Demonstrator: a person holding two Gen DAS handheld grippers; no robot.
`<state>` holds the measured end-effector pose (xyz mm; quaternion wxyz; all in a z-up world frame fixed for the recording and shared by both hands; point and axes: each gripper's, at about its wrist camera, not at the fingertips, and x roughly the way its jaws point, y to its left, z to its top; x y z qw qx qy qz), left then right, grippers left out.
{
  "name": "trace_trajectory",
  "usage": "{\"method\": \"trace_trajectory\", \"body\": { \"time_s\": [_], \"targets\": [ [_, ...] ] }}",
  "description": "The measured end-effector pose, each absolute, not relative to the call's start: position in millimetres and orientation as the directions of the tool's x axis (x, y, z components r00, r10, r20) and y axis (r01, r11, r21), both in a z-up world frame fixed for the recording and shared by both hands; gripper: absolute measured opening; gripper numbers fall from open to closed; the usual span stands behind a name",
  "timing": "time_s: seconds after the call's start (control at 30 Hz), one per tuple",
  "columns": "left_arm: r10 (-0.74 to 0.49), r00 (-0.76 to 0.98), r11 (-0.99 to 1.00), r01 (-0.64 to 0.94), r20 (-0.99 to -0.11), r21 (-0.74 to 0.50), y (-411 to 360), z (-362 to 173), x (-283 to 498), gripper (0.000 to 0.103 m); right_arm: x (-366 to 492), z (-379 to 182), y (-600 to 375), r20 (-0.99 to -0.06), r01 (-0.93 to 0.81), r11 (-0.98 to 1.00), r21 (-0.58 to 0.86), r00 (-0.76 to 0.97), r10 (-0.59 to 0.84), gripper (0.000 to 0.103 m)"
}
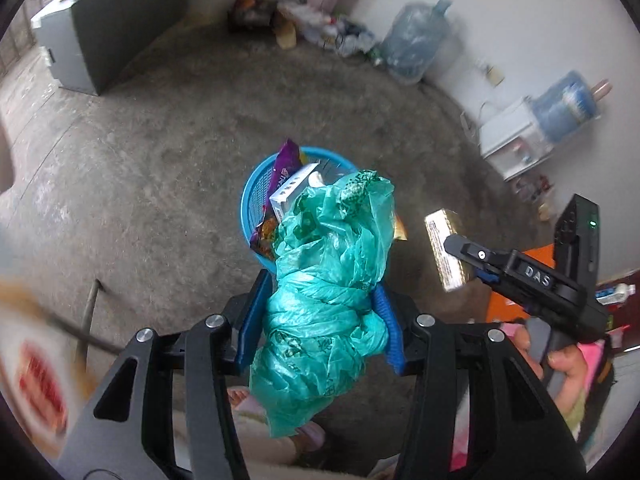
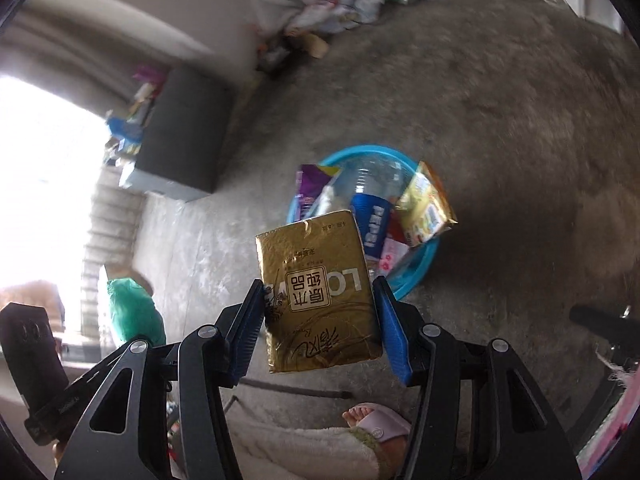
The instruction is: Collect trash
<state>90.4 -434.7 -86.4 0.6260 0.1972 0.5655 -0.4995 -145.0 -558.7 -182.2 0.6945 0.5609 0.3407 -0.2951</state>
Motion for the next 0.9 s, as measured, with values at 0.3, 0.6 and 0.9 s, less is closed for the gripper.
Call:
{"method": "trace_trajectory", "body": {
  "time_s": [0.3,0.6,0.9],
  "targets": [
    [-0.316,-0.113,0.394,0.888,-0.942,-0.239,-530.9,-158.5,102.8,0.072,-119.2,-282.3,-601.2,-0.830,0.829,0.051,0.556,0.557,-0.005,0.069],
    [-0.379,-0.147,0.414,0.856,-0.913,-0.310,-530.0,-150.8,118.0,0.072,-124.7,-298.6,-604.8,-0.802,0.803,0.020,0.596,0.596,-0.031,0.069],
    [-0.575,-0.052,0.366,0.876,-0.816,-0.314,-452.5,-37.8,118.4,0.074,-137.1,-200.3,-574.6,-0.724,0.737,0.237,0.633,0.672,-0.156,0.069]
  ]
}}
